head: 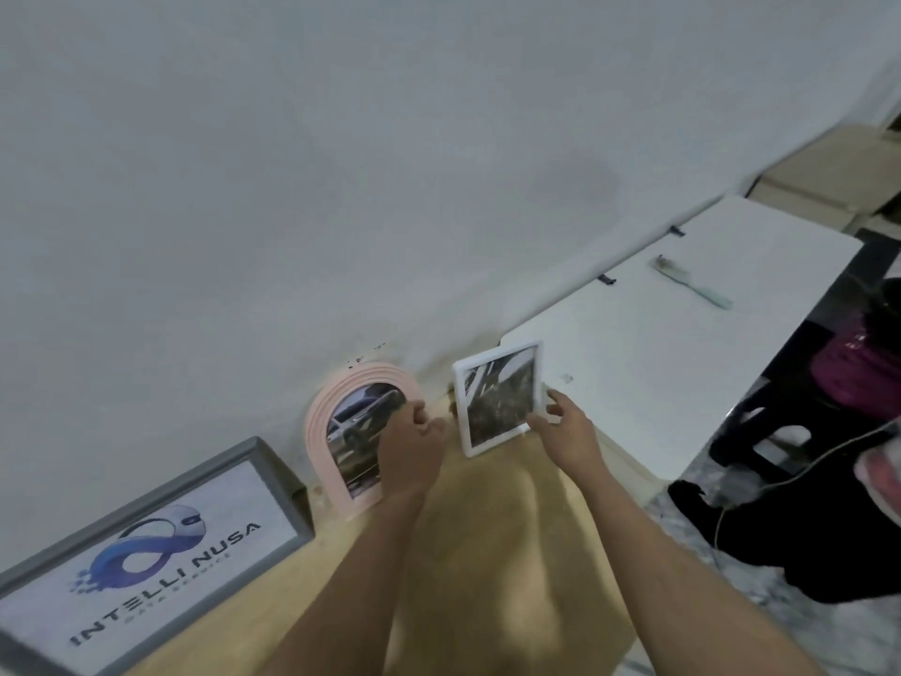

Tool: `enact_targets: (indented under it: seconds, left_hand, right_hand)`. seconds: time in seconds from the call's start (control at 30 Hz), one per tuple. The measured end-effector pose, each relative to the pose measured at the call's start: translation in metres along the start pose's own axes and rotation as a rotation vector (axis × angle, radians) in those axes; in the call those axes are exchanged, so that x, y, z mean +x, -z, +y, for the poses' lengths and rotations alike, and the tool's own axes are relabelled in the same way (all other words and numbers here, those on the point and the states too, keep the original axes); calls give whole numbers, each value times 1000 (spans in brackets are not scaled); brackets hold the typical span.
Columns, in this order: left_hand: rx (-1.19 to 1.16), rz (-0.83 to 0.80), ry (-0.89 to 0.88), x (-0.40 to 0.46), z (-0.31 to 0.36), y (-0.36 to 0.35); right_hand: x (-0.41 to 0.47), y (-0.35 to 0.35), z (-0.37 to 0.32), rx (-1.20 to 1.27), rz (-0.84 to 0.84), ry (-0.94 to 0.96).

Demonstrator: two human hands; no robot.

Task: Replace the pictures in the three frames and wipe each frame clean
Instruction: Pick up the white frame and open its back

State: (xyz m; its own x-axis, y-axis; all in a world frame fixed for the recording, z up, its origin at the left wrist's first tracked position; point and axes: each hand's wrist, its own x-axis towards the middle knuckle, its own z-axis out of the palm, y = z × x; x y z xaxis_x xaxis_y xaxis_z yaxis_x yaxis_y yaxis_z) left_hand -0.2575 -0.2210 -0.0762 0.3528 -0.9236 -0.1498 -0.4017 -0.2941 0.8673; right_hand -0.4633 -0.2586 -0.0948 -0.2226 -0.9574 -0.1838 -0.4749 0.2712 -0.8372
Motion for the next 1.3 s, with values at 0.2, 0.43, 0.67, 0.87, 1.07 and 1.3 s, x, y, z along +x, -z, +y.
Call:
enact_targets:
  seconds: [0.2, 0.43, 0.67, 0.87, 1.07, 1.3]
  left_hand:
    - [-9, -78, 89, 51, -7, -48]
    - [-66, -140, 143, 87, -19, -91]
    - [-87, -129, 144, 80, -8, -90]
    - [-812, -243, 567, 42, 30, -55]
    - [-804, -283, 525, -52, 2, 24]
    - [-905, -330, 490, -170, -106, 133]
  right_hand:
    - [78, 1, 25, -24, -34, -34]
    - [132, -12, 40, -76, -103, 172]
    - [102, 31, 31, -75, -57, 308]
    - [15, 38, 25, -373, 322, 658]
    - [-109, 10, 29, -476, 97, 896]
    - [-210, -12, 48, 85, -276, -242]
